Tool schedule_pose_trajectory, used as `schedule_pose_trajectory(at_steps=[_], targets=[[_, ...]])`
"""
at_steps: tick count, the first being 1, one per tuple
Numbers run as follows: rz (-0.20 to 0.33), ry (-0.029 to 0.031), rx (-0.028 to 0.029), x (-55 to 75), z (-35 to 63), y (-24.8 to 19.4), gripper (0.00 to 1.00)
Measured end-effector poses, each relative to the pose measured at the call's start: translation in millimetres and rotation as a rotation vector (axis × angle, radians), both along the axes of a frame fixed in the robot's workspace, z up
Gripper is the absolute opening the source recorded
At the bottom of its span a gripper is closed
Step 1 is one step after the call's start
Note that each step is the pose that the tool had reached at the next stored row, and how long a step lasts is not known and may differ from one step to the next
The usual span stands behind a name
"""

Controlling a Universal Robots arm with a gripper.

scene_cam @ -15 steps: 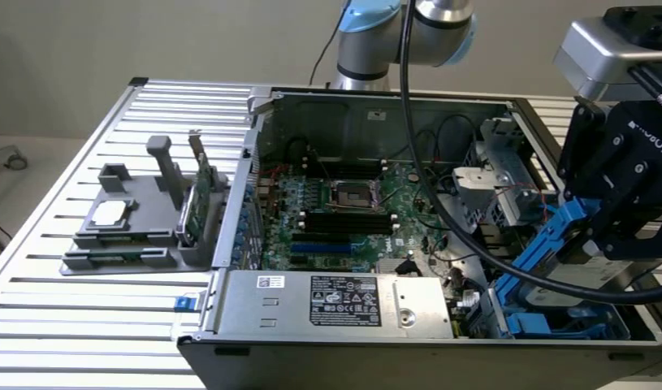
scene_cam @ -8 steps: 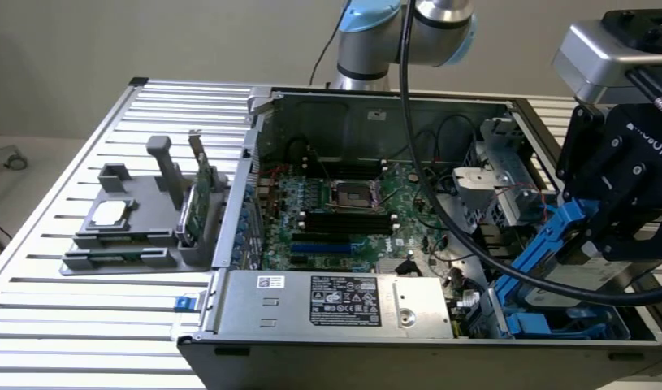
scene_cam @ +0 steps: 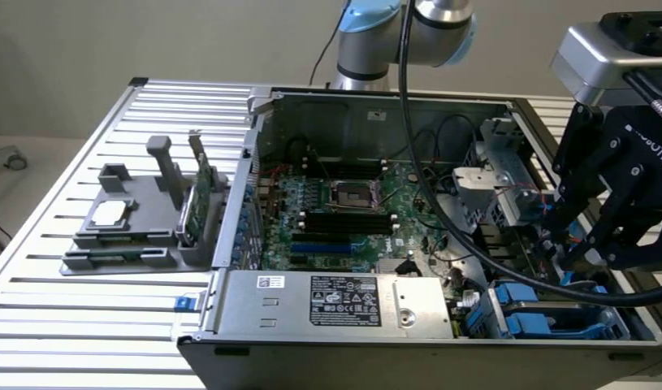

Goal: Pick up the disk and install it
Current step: 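Insert the disk into the insertion slot, then insert the first disk wire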

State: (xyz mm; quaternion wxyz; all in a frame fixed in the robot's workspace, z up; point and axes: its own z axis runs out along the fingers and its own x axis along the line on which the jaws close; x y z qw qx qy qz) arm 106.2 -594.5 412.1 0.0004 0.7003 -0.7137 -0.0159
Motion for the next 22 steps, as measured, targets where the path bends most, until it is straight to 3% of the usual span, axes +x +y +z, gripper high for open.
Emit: schedule_pose_trajectory(at_steps=[8,9,11,14,15,20,21,22], targets=[[0.0,0.0,0.0006,-0.2,-0.2,-0.2,0.47],[0.0,0.0,0.0005,-0.2,-0.2,-0.3,0.45],[0.0,0.0,0.0006,-0.2,-0.2,-0.3,0.32],[0.0,0.0,0.0006,-0.2,-0.2,-0.3,0.26],[0.0,0.0,0.0006,-0.2,-0.2,-0.3,0.2],[0.0,0.0,0.0006,-0.2,-0.2,-0.3,0.22],[0.0,0.0,0.0006,-0.2,-0.2,-0.3,0.28],[0.0,0.0,0.0007,-0.2,-0.2,-0.3,0.28]])
